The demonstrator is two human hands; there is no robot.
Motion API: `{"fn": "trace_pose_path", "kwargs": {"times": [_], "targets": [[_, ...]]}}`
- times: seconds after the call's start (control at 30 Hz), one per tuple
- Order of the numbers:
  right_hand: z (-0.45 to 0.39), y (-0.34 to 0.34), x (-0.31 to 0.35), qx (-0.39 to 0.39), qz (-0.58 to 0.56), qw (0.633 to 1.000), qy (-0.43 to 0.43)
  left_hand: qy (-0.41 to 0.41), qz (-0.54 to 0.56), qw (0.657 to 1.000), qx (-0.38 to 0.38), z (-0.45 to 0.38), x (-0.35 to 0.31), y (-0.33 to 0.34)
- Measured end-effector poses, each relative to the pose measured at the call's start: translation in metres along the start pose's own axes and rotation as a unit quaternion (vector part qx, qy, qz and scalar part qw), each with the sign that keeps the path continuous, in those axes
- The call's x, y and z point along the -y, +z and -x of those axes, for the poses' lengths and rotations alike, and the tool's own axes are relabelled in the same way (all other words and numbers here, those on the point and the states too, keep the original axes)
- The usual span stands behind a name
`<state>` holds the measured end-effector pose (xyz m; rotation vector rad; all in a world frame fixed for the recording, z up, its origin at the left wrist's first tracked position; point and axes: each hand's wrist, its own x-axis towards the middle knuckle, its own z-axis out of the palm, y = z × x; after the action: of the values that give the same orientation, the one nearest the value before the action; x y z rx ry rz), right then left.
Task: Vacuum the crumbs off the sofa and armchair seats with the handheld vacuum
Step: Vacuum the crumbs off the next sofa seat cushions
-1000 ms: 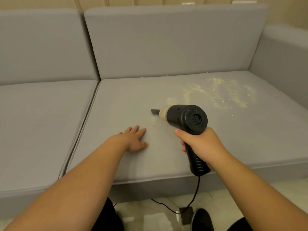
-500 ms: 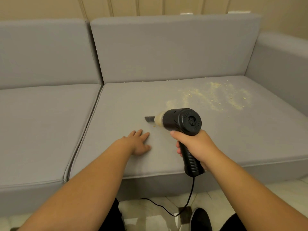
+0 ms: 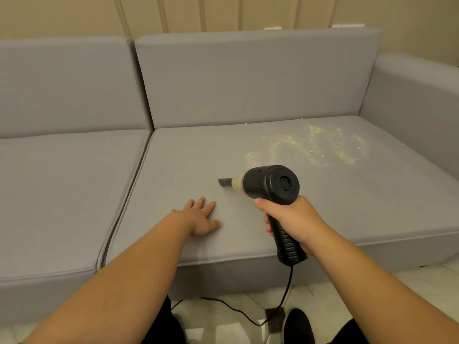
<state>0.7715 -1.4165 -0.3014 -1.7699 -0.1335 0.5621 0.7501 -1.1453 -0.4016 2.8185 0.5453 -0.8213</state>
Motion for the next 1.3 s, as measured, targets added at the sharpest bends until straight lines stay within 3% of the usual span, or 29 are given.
{"fn": "trace_pose_path", "kwargs": {"times": [0.17,0.47,0.67,1.3], "targets": [[0.002,-0.013,0.007,-0.058,0.012,0.998,-0.023,0.007,-0.008,1.0,-0.003,-0.001,0.003,0.001],[0.023,-0.013,0.014,0.026,0.061,0.998,-0.009,0.016,-0.007,1.0,-0.011,0.0,0.008,0.003],[0.02,-0.011,0.011,-0.022,0.095,0.995,-0.035,0.023,-0.001,1.0,-0.008,0.007,0.011,0.004],[0.004,-0.021,-0.009,-0.022,0.015,1.0,-0.015,0.02,0.008,1.0,-0.004,0.003,0.011,0.004]]}}
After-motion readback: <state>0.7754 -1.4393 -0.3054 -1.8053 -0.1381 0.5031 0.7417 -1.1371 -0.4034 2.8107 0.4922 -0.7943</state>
